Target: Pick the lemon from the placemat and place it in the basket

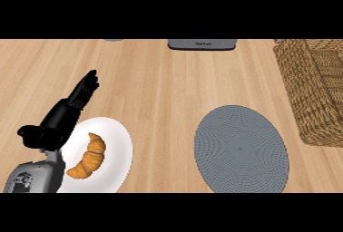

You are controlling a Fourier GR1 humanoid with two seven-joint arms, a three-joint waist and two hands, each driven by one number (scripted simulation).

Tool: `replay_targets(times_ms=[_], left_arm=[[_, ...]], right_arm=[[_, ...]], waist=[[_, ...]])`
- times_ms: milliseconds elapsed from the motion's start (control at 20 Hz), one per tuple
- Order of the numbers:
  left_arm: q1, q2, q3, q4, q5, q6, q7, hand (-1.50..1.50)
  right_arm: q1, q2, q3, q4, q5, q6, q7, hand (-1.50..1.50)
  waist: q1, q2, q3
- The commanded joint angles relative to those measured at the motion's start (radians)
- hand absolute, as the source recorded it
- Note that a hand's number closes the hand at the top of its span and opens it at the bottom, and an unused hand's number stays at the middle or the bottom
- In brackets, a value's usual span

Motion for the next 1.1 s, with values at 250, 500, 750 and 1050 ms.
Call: replay_targets(times_ms=[250,500,750,1050], left_arm=[[0.008,-0.02,-0.006,0.022,-0.021,0.019,-0.049,0.0],[0.048,-0.007,-0.009,0.034,-0.032,0.0,-0.093,0.0],[-0.007,0.034,0.035,0.022,0.033,-0.05,-0.008,0.0],[-0.001,0.005,0.013,0.038,-0.002,-0.014,-0.044,0.0]], right_arm=[[-0.196,-0.069,0.029,0.531,0.08,0.033,-0.28,1.5],[-0.232,-0.081,-0.001,0.712,0.114,-0.024,-0.462,1.5],[-0.259,-0.053,0.016,0.854,0.175,-0.132,-0.622,1.5],[-0.356,-0.077,-0.099,1.055,0.105,-0.176,-0.718,1.5]], waist=[[0.006,0.004,0.001],[0.003,0.002,0.001],[0.002,0.002,0.001],[0.017,0.008,0.003]])
